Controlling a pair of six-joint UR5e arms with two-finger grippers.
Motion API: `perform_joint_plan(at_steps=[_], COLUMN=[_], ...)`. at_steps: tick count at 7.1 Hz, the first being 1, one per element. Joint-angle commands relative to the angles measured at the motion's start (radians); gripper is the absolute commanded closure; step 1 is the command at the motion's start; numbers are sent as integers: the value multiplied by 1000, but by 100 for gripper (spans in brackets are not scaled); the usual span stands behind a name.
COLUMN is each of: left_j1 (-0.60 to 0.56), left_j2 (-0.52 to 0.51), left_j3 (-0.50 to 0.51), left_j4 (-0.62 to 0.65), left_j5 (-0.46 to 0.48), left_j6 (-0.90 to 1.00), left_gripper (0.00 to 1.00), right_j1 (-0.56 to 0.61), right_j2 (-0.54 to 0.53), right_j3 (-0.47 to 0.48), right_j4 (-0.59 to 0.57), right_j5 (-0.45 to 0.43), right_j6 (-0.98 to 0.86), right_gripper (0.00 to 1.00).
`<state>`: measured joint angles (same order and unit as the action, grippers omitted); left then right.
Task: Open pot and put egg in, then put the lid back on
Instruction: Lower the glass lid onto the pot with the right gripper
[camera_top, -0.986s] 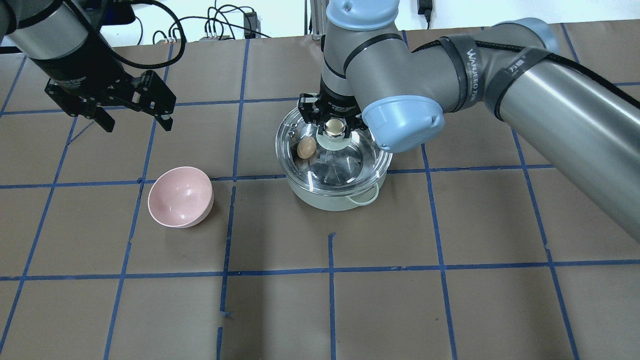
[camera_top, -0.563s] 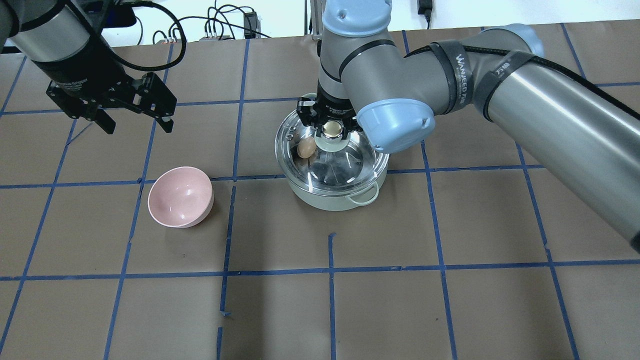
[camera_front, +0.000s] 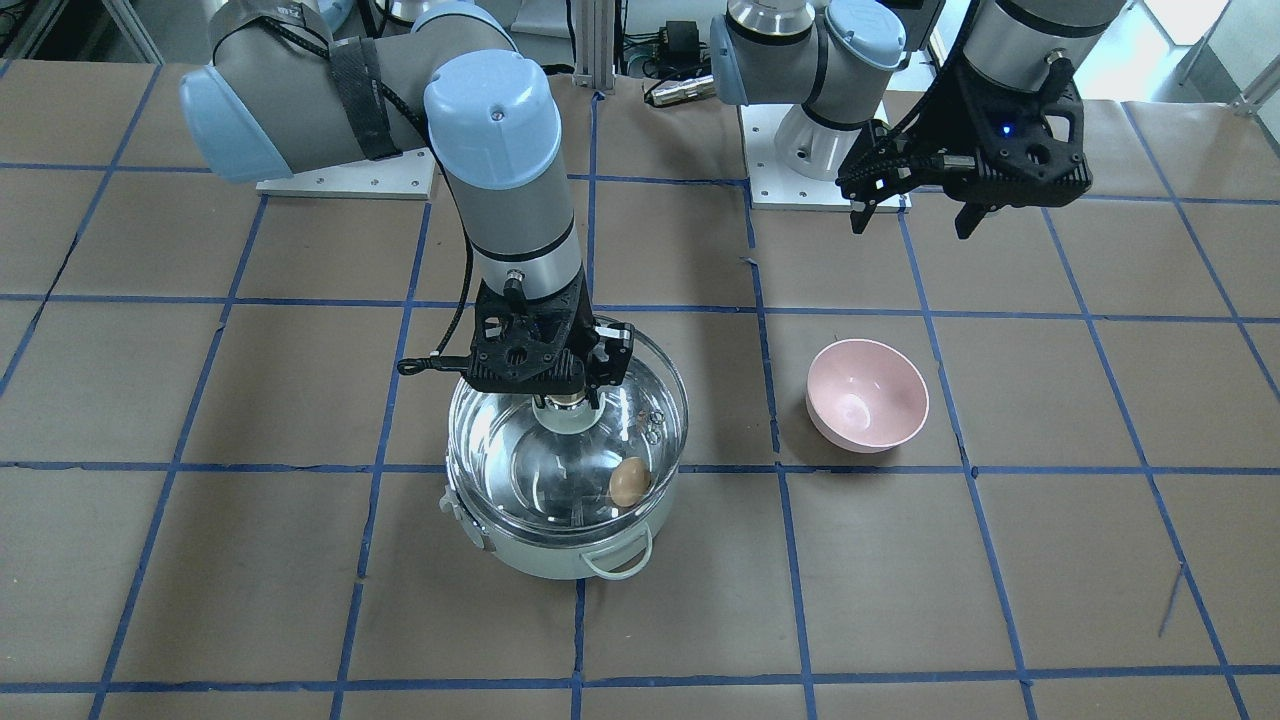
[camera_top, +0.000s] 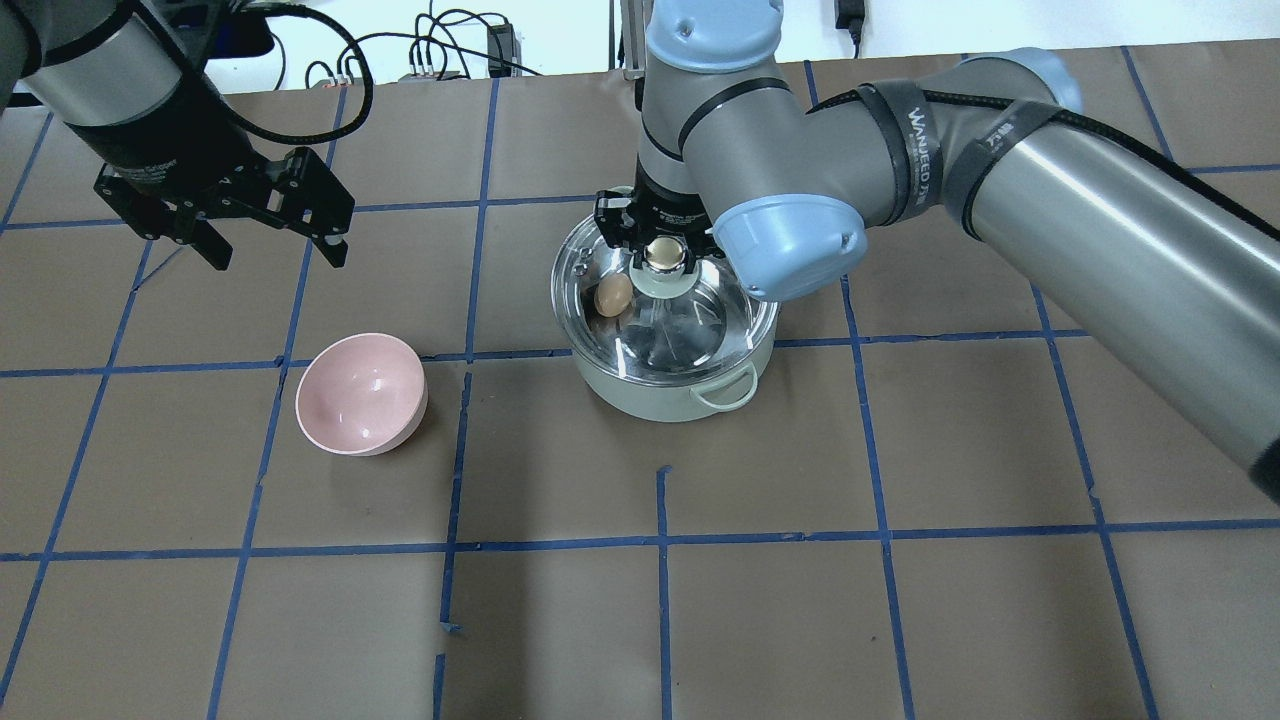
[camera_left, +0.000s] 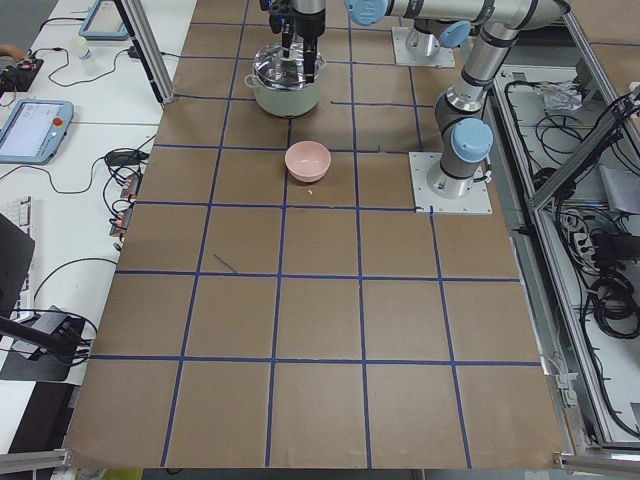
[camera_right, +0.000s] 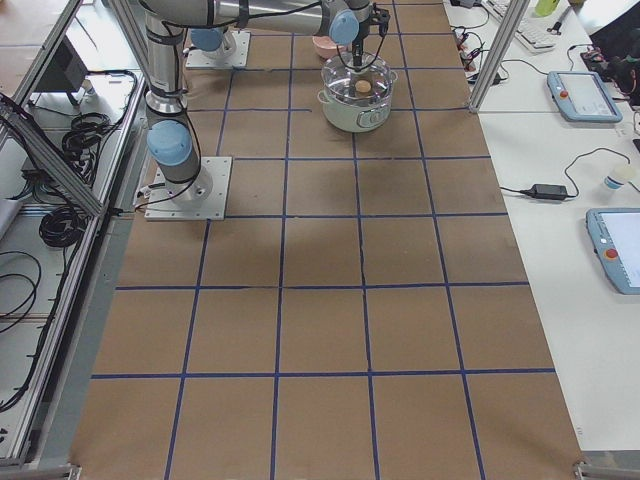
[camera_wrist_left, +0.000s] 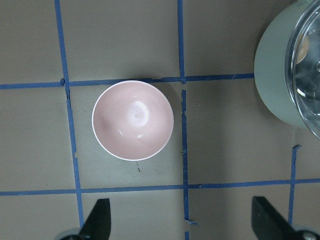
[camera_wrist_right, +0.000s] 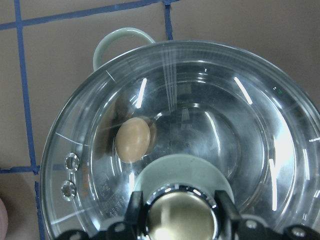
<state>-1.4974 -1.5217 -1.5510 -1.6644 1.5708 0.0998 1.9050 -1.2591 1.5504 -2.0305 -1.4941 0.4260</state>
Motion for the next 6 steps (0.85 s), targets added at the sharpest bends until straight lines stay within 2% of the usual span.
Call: perform_joint_plan(at_steps=[1, 3, 6], left_j1=[2, 2, 2], left_j2=[0, 0, 0], left_j3=[-1, 0, 0], left_j4=[0, 0, 3], left_j5=[0, 0, -2], left_j6=[0, 0, -3], left_gripper=[0, 0, 0], right_j1=[-7, -7, -9], right_j2=[20, 26, 27], right_j3=[-22, -20, -13], right_j4=[-1, -1, -8], right_j5=[2, 0, -5], right_j6=[-4, -7, -19], right_gripper=[76, 75, 59])
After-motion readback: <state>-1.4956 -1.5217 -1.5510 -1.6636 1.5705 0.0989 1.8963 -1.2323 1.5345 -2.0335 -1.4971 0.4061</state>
